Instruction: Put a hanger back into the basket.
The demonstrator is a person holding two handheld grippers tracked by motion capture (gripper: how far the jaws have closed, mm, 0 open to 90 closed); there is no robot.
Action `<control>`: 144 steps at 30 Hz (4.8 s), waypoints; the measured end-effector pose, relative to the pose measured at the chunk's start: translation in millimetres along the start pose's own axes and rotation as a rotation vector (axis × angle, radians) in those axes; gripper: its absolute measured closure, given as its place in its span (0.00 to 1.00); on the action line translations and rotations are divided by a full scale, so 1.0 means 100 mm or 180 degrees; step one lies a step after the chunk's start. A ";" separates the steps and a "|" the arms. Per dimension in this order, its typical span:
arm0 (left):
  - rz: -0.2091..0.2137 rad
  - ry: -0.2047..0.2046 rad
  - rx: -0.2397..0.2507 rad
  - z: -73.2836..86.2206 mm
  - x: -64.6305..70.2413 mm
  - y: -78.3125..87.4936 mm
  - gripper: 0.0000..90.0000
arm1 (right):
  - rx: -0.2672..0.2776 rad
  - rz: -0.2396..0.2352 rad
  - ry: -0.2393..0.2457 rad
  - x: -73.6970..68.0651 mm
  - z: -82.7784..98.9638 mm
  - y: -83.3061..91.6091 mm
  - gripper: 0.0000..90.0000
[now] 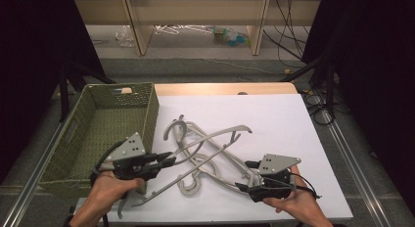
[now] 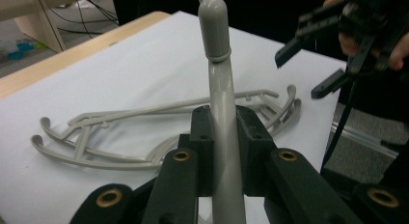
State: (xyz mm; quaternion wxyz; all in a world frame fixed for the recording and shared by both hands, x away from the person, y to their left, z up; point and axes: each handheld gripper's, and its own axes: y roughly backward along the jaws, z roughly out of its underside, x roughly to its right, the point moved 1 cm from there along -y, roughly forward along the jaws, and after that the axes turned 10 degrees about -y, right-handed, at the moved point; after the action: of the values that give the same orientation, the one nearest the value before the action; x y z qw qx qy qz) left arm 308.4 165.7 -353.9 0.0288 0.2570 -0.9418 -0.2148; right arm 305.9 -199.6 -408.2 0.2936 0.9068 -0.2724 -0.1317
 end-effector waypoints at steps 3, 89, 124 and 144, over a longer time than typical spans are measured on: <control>-0.0062 0.0015 0.0093 -0.08 -0.07 0.14 0.88 | 0.0015 0.0027 -0.0047 0.03 0.03 -0.02 0.31; -0.1513 0.0546 -0.1244 1.19 -2.10 0.94 0.82 | -0.0199 -0.0112 -0.0101 0.05 0.12 -0.17 0.32; -0.2059 0.1093 -0.1508 1.29 -2.16 1.01 0.62 | -0.0218 -0.0134 -0.0128 0.05 0.13 -0.22 0.32; -0.1357 0.0828 -0.0050 0.56 -1.03 0.75 0.29 | -0.0186 -0.0099 -0.0219 0.07 0.15 -0.29 0.29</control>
State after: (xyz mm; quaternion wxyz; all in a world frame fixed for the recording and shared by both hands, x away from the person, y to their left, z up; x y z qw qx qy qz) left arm 353.2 296.7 -368.0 0.1058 0.4751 -0.8530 -0.1885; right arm 317.5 -190.3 -438.3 0.3083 0.8969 -0.2642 -0.1753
